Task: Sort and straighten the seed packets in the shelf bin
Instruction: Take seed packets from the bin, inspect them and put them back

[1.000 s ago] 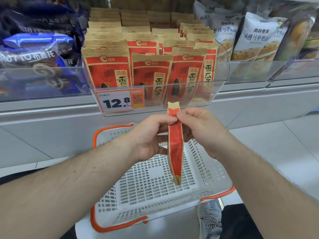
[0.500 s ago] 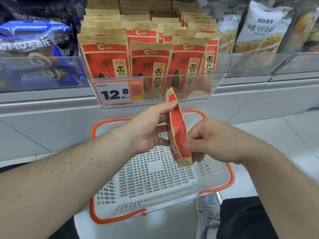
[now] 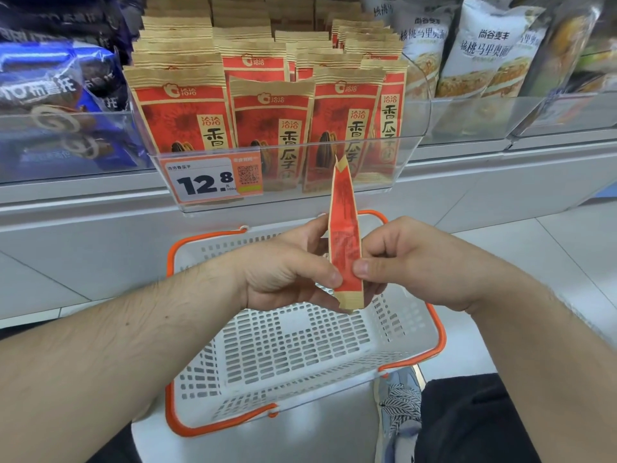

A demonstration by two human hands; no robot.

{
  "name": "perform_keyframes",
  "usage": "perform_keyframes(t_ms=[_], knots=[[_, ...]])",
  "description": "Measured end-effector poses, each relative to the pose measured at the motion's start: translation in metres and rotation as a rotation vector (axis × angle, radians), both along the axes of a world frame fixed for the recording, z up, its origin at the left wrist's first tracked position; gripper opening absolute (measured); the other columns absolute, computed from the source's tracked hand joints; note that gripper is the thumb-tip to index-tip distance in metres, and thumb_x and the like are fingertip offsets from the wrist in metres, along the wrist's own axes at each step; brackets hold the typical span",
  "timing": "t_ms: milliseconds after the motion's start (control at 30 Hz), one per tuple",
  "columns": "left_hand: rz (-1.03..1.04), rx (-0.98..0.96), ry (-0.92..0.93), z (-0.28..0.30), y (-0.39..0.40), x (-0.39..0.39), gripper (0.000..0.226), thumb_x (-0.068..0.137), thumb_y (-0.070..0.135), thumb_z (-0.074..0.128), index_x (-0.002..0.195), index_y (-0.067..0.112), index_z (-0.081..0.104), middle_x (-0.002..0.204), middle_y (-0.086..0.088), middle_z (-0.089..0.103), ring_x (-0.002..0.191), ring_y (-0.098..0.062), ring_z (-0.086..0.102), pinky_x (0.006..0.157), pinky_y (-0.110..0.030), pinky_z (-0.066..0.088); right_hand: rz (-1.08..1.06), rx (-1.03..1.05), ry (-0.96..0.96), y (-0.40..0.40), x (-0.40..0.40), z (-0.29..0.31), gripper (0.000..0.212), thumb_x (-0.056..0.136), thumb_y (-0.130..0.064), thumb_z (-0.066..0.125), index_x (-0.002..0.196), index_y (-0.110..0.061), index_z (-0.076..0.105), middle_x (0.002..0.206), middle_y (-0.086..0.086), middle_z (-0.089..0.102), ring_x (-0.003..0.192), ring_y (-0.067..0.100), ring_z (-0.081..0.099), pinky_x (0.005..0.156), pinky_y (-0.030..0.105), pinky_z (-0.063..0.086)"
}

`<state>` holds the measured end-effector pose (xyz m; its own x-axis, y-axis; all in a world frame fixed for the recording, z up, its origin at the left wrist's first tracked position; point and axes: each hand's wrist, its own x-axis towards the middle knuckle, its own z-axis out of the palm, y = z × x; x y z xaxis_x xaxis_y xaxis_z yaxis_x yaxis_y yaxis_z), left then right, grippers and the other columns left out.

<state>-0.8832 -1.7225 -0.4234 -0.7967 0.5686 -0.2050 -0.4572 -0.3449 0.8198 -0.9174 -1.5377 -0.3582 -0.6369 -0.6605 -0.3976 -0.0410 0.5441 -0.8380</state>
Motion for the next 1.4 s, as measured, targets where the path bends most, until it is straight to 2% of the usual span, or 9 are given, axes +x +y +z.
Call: perform_keyframes(t_ms=[233, 400, 533, 667, 867, 967, 1067, 1233, 1400], knots=[[0.017, 0.005, -0.019, 0.000, 0.000, 0.000, 0.072, 0.054, -0.003, 0.071, 0.120, 0.018, 0.053, 0.096, -0.004, 0.068, 0.077, -0.021, 0.071, 0.061, -0.032, 0.057, -0.006, 0.037, 0.033, -0.001, -0.002, -0.001, 0.023, 0.096, -0.004, 0.058, 0.086, 0.013, 0.069, 0.082, 0.017, 0.075, 0.073, 0.020, 0.073, 0.073, 0.028, 0.058], [0.106, -0.066, -0.129, 0.004, 0.005, -0.002, 0.054, 0.069, 0.015, 0.074, 0.120, 0.011, 0.057, 0.111, -0.020, 0.062, 0.095, -0.035, 0.065, 0.083, -0.056, 0.055, -0.021, 0.266, 0.299, -0.011, 0.008, -0.005, 0.033, 0.087, -0.009, 0.062, 0.055, -0.008, 0.056, 0.062, 0.010, 0.068, 0.062, 0.019, 0.070, 0.065, 0.039, 0.059], [0.295, -0.071, -0.253, 0.006, 0.017, -0.005, 0.028, 0.088, 0.016, 0.058, 0.115, 0.008, 0.062, 0.097, -0.015, 0.066, 0.073, -0.023, 0.068, 0.064, -0.036, 0.058, 0.033, 0.328, 0.429, -0.023, 0.017, -0.017, 0.031, 0.087, -0.023, 0.066, 0.060, -0.012, 0.057, 0.054, -0.003, 0.057, 0.050, 0.007, 0.051, 0.053, 0.027, 0.044], [0.355, -0.024, -0.309, 0.002, 0.015, -0.008, 0.046, 0.083, 0.002, 0.040, 0.123, 0.007, 0.062, 0.103, -0.015, 0.072, 0.081, -0.028, 0.069, 0.074, -0.040, 0.058, -0.076, 0.277, 0.355, -0.024, 0.011, -0.016, 0.031, 0.089, -0.033, 0.068, 0.064, -0.015, 0.064, 0.061, -0.003, 0.064, 0.058, 0.007, 0.059, 0.058, 0.027, 0.049], [0.345, -0.022, -0.296, 0.000, 0.011, -0.007, 0.048, 0.076, 0.007, 0.041, 0.118, 0.010, 0.065, 0.103, -0.017, 0.069, 0.082, -0.029, 0.066, 0.078, -0.043, 0.056, -0.732, -0.010, 0.224, -0.014, -0.007, -0.012, 0.020, 0.092, -0.037, 0.065, 0.083, -0.019, 0.065, 0.060, -0.014, 0.061, 0.047, -0.002, 0.049, 0.057, 0.025, 0.039], [0.322, -0.003, -0.284, 0.003, 0.011, -0.006, 0.053, 0.067, 0.010, 0.042, 0.115, 0.008, 0.067, 0.105, -0.017, 0.072, 0.087, -0.032, 0.068, 0.087, -0.047, 0.054, -0.700, -0.124, 0.023, -0.014, -0.006, -0.011, 0.026, 0.100, -0.035, 0.053, 0.095, -0.016, 0.070, 0.070, -0.007, 0.071, 0.049, 0.006, 0.048, 0.055, 0.022, 0.040], [0.324, -0.010, -0.255, 0.006, 0.012, -0.006, 0.050, 0.067, 0.014, 0.045, 0.111, 0.008, 0.069, 0.107, -0.017, 0.073, 0.092, -0.033, 0.067, 0.093, -0.048, 0.052, -0.706, -0.176, 0.048, -0.017, -0.003, -0.011, 0.029, 0.103, -0.024, 0.051, 0.087, -0.010, 0.069, 0.063, -0.004, 0.069, 0.043, 0.002, 0.048, 0.046, 0.015, 0.038], [0.443, -0.132, -0.149, 0.011, 0.008, -0.011, 0.028, 0.101, 0.026, 0.046, 0.114, 0.019, 0.070, 0.115, -0.011, 0.074, 0.103, -0.027, 0.067, 0.100, -0.054, 0.049, -0.718, -0.200, 0.078, -0.015, -0.003, -0.011, 0.031, 0.102, -0.021, 0.053, 0.076, -0.013, 0.068, 0.062, -0.003, 0.068, 0.043, 0.007, 0.046, 0.047, 0.016, 0.040], [0.441, -0.082, -0.138, 0.012, 0.004, -0.009, 0.030, 0.099, 0.024, 0.047, 0.118, 0.016, 0.068, 0.114, -0.013, 0.074, 0.098, -0.026, 0.071, 0.085, -0.046, 0.055, -0.723, -0.245, 0.019, -0.013, -0.005, -0.014, 0.028, 0.101, -0.022, 0.054, 0.080, -0.013, 0.070, 0.069, 0.001, 0.071, 0.044, 0.009, 0.043, 0.057, 0.026, 0.040]])
